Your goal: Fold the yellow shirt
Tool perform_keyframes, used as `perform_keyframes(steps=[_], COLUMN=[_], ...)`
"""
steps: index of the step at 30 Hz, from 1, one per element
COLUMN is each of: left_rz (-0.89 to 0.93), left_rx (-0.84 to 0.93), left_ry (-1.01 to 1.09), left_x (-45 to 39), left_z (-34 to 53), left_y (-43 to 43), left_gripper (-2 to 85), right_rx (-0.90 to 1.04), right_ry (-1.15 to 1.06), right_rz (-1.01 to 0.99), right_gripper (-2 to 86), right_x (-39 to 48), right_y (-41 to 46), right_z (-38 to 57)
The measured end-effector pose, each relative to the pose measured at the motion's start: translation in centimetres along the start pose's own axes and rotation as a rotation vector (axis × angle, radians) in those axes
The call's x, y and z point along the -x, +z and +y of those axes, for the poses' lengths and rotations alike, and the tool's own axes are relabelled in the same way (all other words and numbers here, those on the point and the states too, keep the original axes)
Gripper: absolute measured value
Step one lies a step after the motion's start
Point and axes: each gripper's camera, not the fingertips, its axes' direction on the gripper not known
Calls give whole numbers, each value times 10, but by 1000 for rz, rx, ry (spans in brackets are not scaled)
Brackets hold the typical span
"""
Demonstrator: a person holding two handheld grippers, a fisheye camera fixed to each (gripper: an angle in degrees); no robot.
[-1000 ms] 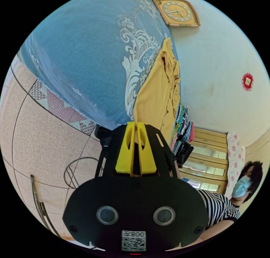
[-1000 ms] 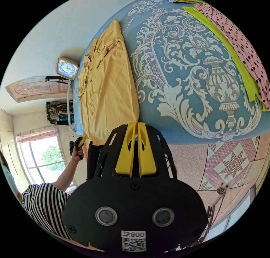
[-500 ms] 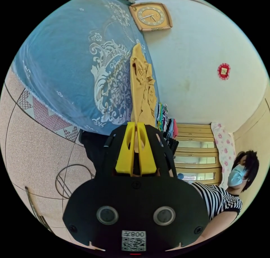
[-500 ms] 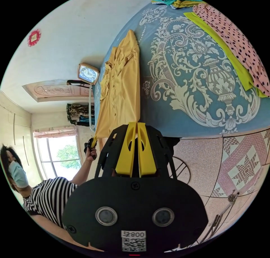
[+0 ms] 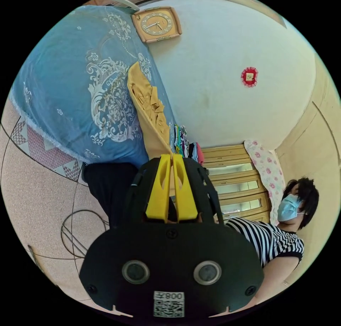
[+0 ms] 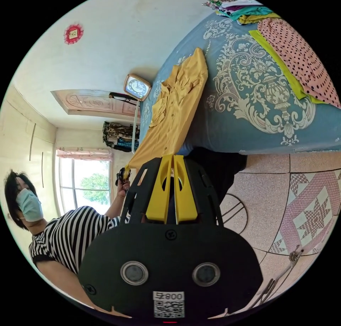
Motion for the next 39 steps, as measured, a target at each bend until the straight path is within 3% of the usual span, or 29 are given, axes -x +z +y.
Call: perform_keyframes(steps=[13,22,28,39], left_rz=[51,85,93,-75], left_rx=[-25,-32,-50,-58], left_ry=[27,23,56,69], left_x=[-33,-46,-63,-55], left_z=[6,-55,-146,-386], left_y=[-9,32,81,237], left_gripper=[8,8,9,14], right_rx=[-15,-5,-18,12], right_ry=[-53,-55,-94,-39], right_rz=[-31,-48,-69,21], right_gripper=[2,3,3,8], right_x=[17,15,21,-35], right_y=[-10,17,39,149], right_z=[12,-59,-163,-468])
